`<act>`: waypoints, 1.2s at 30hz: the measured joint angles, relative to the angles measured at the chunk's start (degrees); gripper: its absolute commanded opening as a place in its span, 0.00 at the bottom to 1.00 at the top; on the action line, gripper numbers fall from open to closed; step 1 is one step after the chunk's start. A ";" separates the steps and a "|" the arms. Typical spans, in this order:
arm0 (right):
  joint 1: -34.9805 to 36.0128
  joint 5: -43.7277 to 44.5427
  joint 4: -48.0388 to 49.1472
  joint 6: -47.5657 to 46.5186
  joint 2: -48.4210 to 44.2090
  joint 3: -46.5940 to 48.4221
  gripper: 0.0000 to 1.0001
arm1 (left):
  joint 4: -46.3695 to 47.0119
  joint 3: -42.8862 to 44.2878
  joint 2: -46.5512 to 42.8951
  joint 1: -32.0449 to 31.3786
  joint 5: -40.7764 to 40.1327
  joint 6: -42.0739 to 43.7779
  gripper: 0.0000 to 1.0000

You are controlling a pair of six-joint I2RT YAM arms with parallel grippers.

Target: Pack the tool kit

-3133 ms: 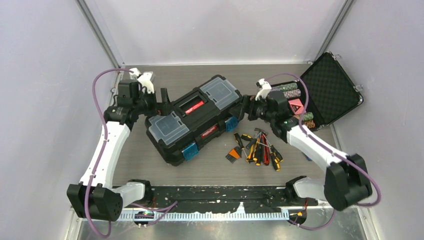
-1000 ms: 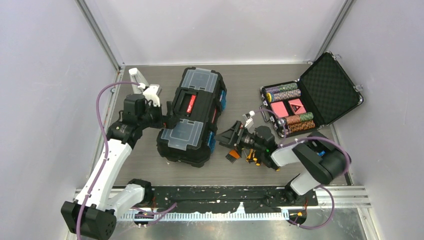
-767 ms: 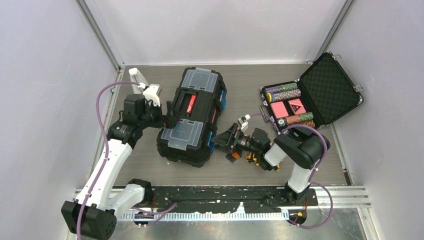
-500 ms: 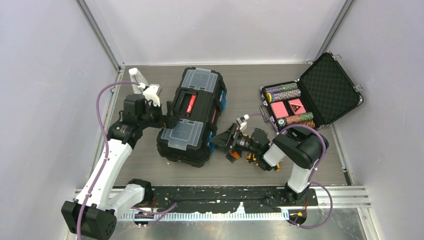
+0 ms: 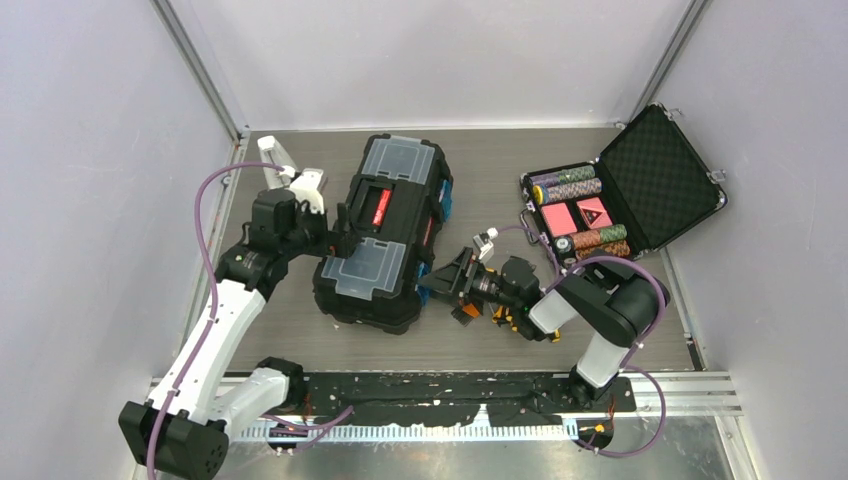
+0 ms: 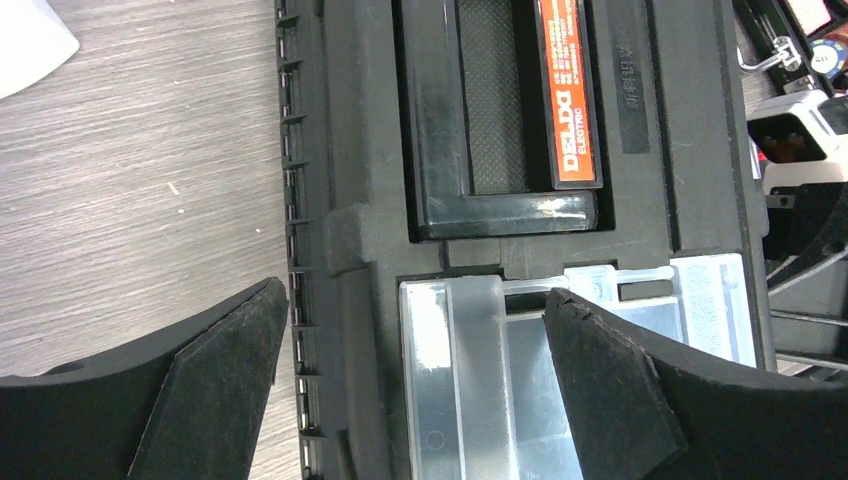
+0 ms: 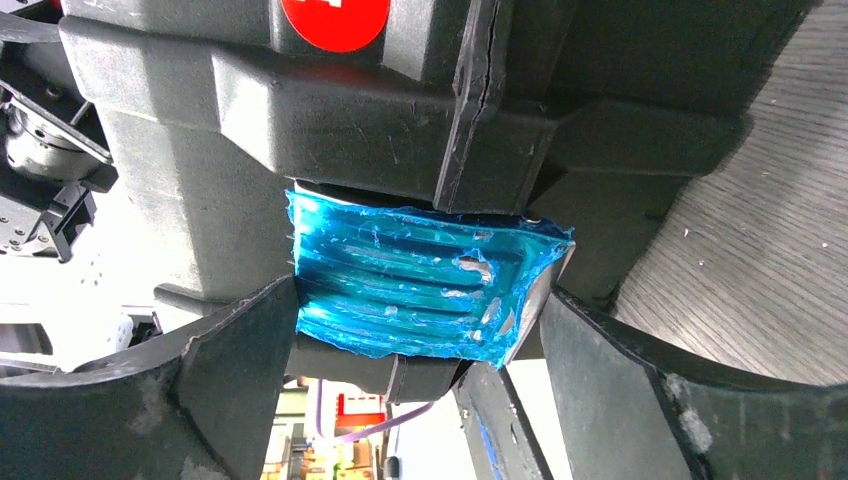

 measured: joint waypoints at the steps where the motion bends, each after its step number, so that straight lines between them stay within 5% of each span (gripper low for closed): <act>1: 0.02 0.15 -0.35 -0.04 -0.31 0.00 0.57 | -0.02 0.00 0.04 -0.37 -0.81 0.04 0.99; 8: -0.44 1.92 -3.23 -0.72 -4.17 -0.87 0.42 | -0.15 0.79 0.20 -1.77 -5.95 0.13 0.99; 18: -1.62 1.75 -6.62 -5.07 -10.45 -1.64 0.41 | -0.33 2.16 0.87 -1.73 -12.87 -0.39 0.99; 36: -2.23 -0.04 -10.56 -10.27 -11.41 -1.62 0.41 | -3.52 -0.02 -5.33 -1.40 -1.64 -8.28 0.99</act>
